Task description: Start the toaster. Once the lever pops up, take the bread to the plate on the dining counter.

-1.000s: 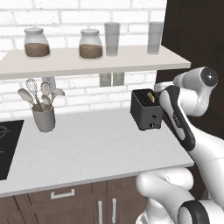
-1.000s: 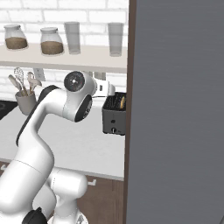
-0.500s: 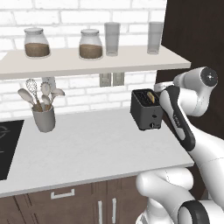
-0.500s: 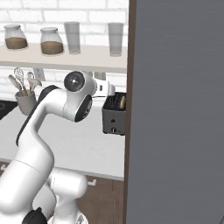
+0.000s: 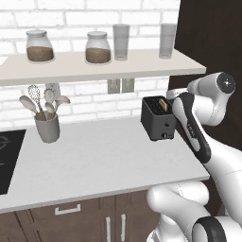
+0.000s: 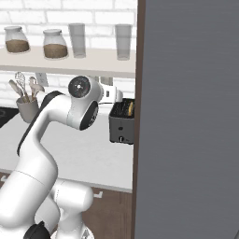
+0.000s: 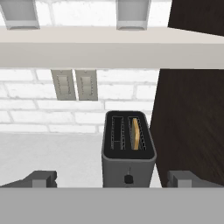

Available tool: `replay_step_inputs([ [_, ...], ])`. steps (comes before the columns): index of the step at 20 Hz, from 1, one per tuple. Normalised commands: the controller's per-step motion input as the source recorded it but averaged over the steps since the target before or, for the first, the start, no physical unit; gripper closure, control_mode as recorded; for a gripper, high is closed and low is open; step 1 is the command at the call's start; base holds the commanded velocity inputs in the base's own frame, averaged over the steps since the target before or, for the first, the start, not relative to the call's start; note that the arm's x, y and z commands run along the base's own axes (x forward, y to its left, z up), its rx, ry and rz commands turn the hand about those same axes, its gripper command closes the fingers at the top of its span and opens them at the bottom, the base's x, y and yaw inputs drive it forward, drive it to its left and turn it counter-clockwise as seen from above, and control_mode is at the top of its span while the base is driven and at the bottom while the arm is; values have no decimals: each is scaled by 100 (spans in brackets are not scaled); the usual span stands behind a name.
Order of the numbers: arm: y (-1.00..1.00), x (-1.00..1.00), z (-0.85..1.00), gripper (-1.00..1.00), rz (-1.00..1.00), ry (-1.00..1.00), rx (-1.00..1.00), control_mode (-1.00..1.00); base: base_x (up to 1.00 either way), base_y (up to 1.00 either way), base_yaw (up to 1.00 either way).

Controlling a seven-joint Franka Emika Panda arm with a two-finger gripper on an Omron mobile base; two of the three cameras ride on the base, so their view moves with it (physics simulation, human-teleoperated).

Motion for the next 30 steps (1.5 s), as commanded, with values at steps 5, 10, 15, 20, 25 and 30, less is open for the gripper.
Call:
replay_step_inputs([
  [5, 0, 0, 0, -100, 0, 0, 0, -100, 0, 0, 0],
  [10, 0, 0, 0, -100, 0, 0, 0, -100, 0, 0, 0],
  [15, 0, 0, 0, -100, 0, 0, 0, -100, 0, 0, 0],
  [20, 0, 0, 0, -100, 0, 0, 0, -100, 0, 0, 0],
  [25, 0, 0, 0, -100, 0, 0, 0, -100, 0, 0, 0],
  [30, 0, 0, 0, -100, 0, 0, 0, -100, 0, 0, 0],
])
